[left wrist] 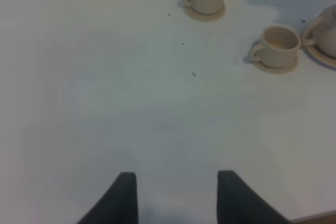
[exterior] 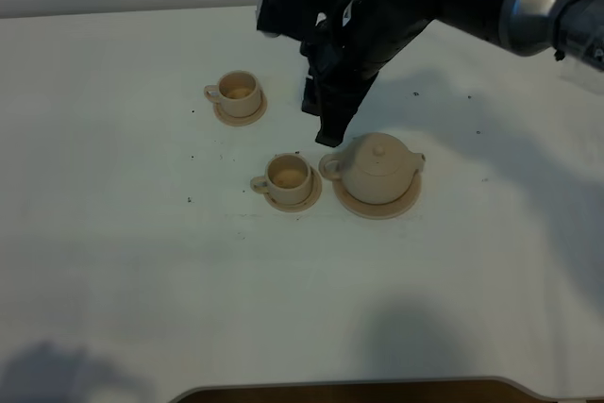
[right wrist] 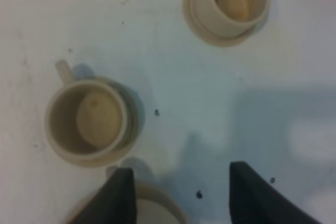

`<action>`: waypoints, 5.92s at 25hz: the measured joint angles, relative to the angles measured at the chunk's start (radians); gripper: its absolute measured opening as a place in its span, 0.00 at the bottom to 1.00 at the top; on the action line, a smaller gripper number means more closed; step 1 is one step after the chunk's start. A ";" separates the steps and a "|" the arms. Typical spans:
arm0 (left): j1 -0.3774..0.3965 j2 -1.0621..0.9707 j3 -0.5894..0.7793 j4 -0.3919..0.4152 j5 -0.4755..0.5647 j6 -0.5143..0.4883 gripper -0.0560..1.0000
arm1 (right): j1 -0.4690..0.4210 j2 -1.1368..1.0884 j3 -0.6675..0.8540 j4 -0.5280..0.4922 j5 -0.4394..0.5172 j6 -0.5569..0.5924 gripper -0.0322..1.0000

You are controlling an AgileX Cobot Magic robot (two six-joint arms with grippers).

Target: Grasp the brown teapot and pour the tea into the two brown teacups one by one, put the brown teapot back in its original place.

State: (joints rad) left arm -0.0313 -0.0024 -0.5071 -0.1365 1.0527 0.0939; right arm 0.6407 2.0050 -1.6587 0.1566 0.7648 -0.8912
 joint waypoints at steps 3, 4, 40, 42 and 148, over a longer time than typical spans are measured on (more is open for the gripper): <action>0.000 0.000 0.000 0.000 0.000 0.000 0.39 | 0.013 0.000 0.000 -0.042 0.043 0.043 0.44; 0.000 0.000 0.000 0.000 0.000 0.000 0.39 | 0.013 0.000 0.000 -0.050 0.068 0.065 0.43; 0.000 0.000 0.000 0.000 0.000 0.000 0.39 | -0.022 0.111 -0.170 0.056 0.027 0.355 0.52; 0.000 0.000 0.000 0.000 0.000 0.000 0.39 | -0.027 0.154 -0.238 0.056 0.110 0.362 0.52; 0.000 0.000 0.000 0.000 0.000 0.000 0.39 | 0.081 0.259 -0.174 -0.101 0.436 0.214 0.49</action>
State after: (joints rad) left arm -0.0313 -0.0024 -0.5071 -0.1365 1.0527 0.0934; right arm 0.7218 2.2644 -1.8326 0.0552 1.2008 -0.6769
